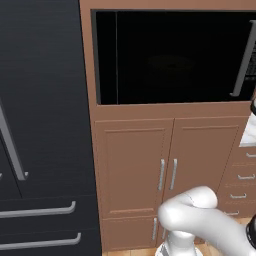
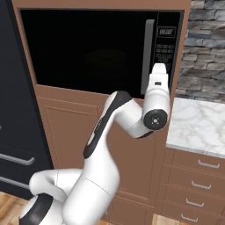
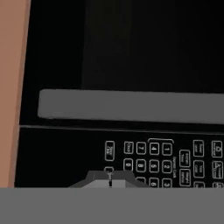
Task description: Pick the broccoli from the sink and place it in the bowl. Then pick the bowl and place it in the microwave. Then close the microwave door and press the start button.
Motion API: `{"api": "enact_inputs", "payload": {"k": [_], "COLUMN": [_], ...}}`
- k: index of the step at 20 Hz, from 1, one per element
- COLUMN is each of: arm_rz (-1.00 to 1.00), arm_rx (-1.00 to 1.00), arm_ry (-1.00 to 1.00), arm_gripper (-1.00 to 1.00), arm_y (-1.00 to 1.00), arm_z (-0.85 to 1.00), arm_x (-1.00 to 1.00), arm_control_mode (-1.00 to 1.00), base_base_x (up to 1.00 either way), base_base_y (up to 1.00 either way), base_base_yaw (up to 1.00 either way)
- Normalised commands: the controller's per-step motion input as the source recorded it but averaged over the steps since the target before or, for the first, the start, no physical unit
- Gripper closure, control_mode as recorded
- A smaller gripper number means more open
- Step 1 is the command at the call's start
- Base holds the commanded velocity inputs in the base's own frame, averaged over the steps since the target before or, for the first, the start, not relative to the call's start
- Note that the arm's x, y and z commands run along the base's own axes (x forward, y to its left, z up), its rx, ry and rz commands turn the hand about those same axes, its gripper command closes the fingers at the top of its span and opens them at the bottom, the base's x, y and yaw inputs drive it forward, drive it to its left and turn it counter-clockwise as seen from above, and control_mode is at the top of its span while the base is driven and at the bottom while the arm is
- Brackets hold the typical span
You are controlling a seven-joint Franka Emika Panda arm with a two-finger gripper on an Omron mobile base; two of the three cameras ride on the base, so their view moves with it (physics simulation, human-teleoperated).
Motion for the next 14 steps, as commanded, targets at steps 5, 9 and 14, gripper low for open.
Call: {"api": "enact_inputs", "payload": {"k": [5,9,14], "arm_rz": [0.00,0.00,0.00], "arm_rx": [0.05,0.02,0.00], "arm_ry": [0.00,0.00,0.00], "arm_gripper": [1.00,1.00,1.00], "arm_y": [-0.26,-0.26,-0.19], "arm_z": [0.00,0.00,-0.06], "arm_x": [0.36,0.47,0.42], "arm_control_mode": [-1.00,-1.00,-1.00], "base_base_x": [0.00,0.00,0.00], "base_base_y": [0.00,0.00,0.00], "base_base_yaw": [0.00,0.00,0.00]}}
